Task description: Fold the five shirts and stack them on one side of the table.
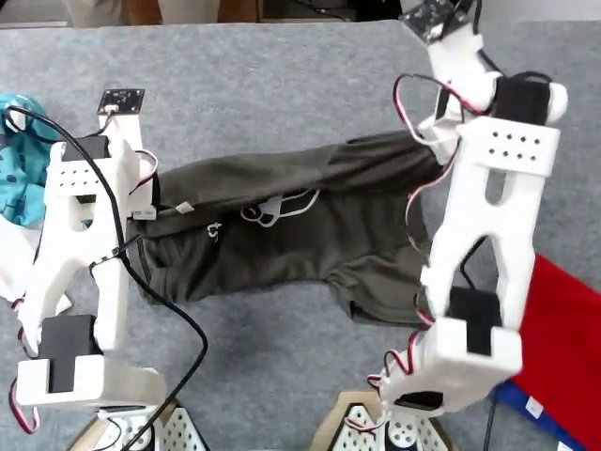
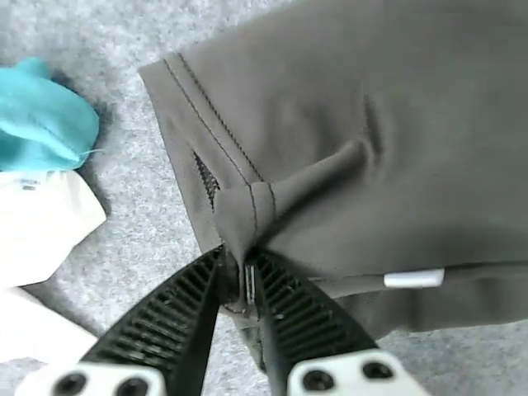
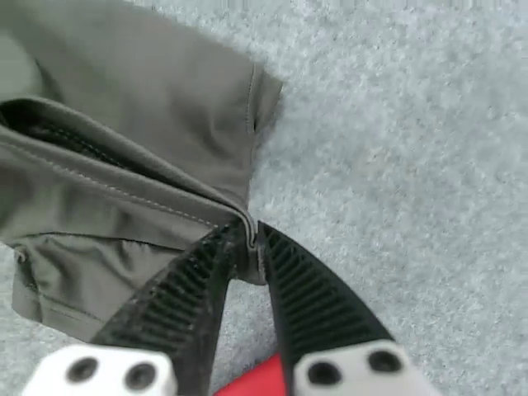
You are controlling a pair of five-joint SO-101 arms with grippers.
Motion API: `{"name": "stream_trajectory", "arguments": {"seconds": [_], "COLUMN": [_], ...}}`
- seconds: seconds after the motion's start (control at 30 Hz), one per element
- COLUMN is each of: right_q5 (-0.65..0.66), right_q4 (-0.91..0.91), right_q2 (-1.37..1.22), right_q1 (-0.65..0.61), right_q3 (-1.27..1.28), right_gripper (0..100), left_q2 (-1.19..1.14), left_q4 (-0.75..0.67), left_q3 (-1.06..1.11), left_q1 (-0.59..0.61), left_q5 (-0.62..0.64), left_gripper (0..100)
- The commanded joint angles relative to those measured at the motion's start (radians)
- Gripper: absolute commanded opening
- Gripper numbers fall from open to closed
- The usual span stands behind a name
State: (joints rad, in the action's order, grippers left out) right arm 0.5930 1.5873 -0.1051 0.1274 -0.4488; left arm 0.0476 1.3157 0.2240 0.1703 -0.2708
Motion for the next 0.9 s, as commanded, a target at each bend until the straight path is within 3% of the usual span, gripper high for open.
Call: {"name": "stream_trajectory", "arguments": {"seconds": [0.0,0.33,0.57,0.87], "right_q5": [0.021,0.086,0.192,0.285], "right_q4": [-0.12,-0.434,-0.482,-0.543], "right_q2": [0.162,0.493,0.618,0.851], "right_q1": [0.024,0.053,0.14,0.148], "right_q3": [0.237,0.911,1.089,1.337], "right_gripper": [0.5,0.5,0.5,0.5], "left_q2": [0.042,0.041,0.041,0.042], "left_q4": [0.043,0.21,0.298,0.235], "left_q3": [0.0,0.002,0.012,0.15], "left_q1": [0.011,-0.014,-0.031,-0.025], "left_q5": [-0.069,-0.244,-0.364,-0.413], "left_gripper": [2,2,2,2]}}
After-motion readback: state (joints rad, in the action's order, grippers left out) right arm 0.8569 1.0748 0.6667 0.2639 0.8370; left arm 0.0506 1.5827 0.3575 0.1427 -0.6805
